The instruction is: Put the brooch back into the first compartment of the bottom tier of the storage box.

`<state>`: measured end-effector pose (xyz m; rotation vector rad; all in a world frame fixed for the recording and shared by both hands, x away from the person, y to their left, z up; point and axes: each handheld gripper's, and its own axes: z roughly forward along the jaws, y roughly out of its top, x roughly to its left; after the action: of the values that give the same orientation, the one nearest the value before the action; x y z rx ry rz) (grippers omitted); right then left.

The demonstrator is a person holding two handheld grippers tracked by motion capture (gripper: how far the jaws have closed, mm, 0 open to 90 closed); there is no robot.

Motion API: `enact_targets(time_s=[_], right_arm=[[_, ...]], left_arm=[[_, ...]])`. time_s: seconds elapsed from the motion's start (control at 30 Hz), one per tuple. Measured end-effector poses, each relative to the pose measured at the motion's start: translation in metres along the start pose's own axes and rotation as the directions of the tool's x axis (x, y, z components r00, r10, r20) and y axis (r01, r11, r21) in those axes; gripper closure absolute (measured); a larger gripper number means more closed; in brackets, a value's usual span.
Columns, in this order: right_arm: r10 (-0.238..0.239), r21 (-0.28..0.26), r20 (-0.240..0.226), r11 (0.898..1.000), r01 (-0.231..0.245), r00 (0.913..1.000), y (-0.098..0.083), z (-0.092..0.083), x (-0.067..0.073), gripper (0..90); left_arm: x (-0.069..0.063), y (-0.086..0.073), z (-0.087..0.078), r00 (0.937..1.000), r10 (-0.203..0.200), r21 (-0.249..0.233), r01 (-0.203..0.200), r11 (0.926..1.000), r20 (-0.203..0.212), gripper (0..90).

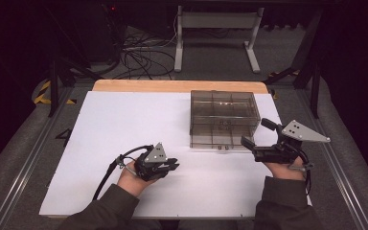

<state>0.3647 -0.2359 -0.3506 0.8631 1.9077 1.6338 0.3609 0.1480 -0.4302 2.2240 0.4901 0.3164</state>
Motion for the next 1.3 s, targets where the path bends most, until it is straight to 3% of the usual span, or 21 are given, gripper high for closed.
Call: enact_targets(time_s=[0.77,1.3], right_arm=[[0.004,-0.004,0.002,1.0,-0.004,1.0,0.0,-0.001,-0.001,0.9],[0.007,-0.004,0.002,1.0,-0.007,1.0,0.0,-0.001,-0.001,0.9]], left_arm=[[0.011,0.025,0.011,0.9996,0.02,-0.012,-0.021,0.9997,-0.02,78.9],[0.019,0.037,0.017,0.9997,-0.004,-0.049,0.003,0.9988,-0.024,78.9]])
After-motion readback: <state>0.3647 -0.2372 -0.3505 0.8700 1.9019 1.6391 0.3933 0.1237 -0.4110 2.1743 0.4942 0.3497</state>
